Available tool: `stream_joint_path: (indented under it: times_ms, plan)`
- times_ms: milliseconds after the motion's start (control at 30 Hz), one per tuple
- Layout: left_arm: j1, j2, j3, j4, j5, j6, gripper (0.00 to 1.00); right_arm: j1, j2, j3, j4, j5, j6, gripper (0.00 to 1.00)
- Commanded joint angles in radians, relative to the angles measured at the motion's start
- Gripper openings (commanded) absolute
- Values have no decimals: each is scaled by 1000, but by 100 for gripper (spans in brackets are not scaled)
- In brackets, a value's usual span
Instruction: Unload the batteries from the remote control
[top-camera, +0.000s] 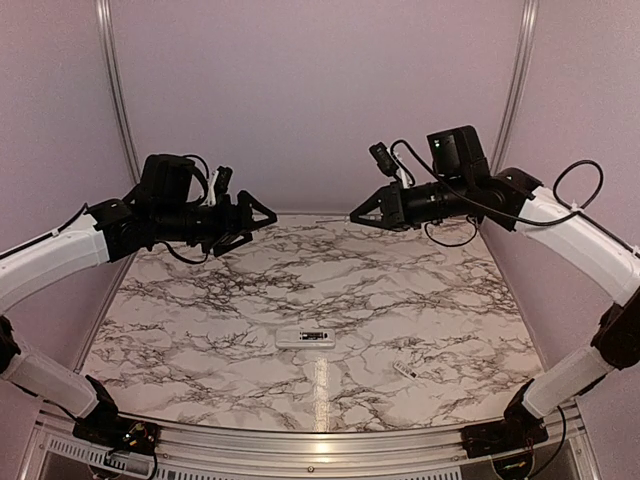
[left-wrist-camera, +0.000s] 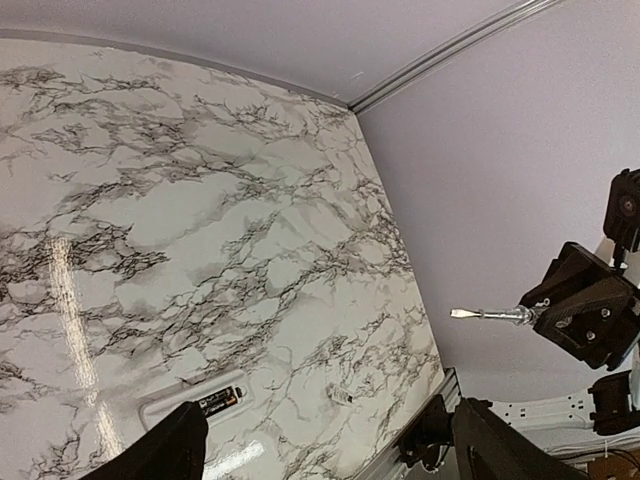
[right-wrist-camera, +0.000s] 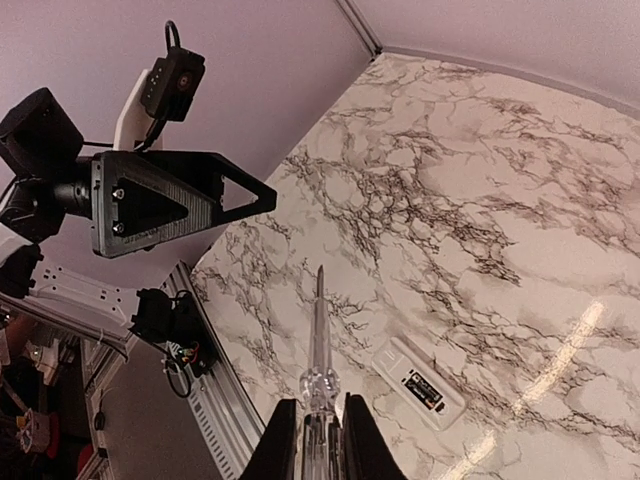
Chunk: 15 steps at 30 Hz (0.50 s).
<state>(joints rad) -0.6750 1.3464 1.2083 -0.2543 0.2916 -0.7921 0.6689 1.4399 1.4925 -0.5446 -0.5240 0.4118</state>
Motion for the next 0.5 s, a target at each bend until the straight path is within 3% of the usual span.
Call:
stream_joint_path:
  times_ms: [0,467]
  plan:
    - [-1,5,-30,-234,-43,99,87,-6,51,43,-191,45,-120,0]
    - [-62,233,-58,-285,25,150,80,76,178,91,-404,189,-146,0]
